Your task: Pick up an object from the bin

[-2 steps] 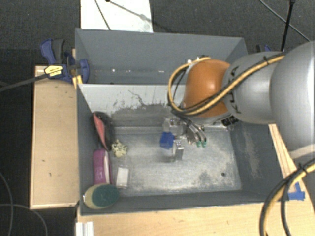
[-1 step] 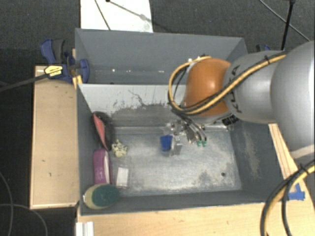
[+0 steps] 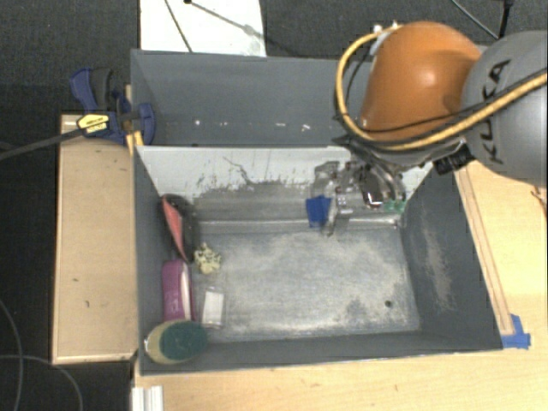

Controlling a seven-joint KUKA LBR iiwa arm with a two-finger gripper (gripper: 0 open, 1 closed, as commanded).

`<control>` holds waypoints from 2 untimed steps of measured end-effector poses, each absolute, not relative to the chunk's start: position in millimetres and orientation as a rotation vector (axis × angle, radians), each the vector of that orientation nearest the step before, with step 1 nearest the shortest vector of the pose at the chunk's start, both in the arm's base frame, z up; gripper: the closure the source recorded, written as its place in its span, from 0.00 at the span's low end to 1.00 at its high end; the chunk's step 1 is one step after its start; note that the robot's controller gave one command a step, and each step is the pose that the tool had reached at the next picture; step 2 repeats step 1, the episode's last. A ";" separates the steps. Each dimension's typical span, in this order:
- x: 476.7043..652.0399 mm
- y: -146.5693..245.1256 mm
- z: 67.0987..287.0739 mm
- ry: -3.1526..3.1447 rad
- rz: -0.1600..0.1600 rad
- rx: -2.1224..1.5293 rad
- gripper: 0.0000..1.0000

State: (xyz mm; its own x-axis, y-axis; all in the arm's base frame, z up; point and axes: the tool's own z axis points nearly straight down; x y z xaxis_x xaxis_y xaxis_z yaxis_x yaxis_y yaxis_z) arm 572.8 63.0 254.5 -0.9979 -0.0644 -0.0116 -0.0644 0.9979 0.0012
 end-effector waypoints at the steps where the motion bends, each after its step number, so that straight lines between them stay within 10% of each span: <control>1: 586.9 54.2 244.1 3.112 0.000 -0.378 1.00; 2: 586.9 54.2 244.1 3.112 0.000 -0.378 1.00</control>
Offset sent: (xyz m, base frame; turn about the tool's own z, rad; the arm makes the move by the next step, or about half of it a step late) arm 0.0129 -0.0085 -0.0110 -0.1784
